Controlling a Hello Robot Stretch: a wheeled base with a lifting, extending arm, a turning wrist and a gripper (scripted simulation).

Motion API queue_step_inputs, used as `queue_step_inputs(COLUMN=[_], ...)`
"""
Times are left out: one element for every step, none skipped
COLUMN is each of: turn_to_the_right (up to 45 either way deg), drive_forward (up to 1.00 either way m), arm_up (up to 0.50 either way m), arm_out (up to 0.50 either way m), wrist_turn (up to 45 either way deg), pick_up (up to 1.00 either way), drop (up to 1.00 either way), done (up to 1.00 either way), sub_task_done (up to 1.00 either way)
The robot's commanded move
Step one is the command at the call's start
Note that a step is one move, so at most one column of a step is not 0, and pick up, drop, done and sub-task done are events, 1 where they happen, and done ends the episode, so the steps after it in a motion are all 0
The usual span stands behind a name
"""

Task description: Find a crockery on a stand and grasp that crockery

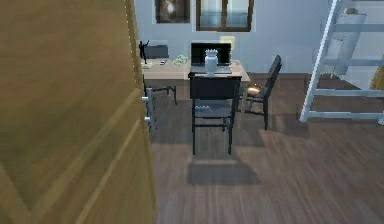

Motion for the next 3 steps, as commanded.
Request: queue_step_inputs(turn_to_the_right=[0.0,0.0,-3.0], drive_forward=[1.00,0.20,0.00], arm_up=[0.00,0.00,0.00], arm_out=[0.00,0.00,0.00], wrist_turn=[0.0,0.0,0.0], pick_up=[0.00,0.00,0.00], drop=[0.00,0.00,0.00], done=[0.00,0.00,0.00], sub_task_done=[0.00,0.00,0.00])
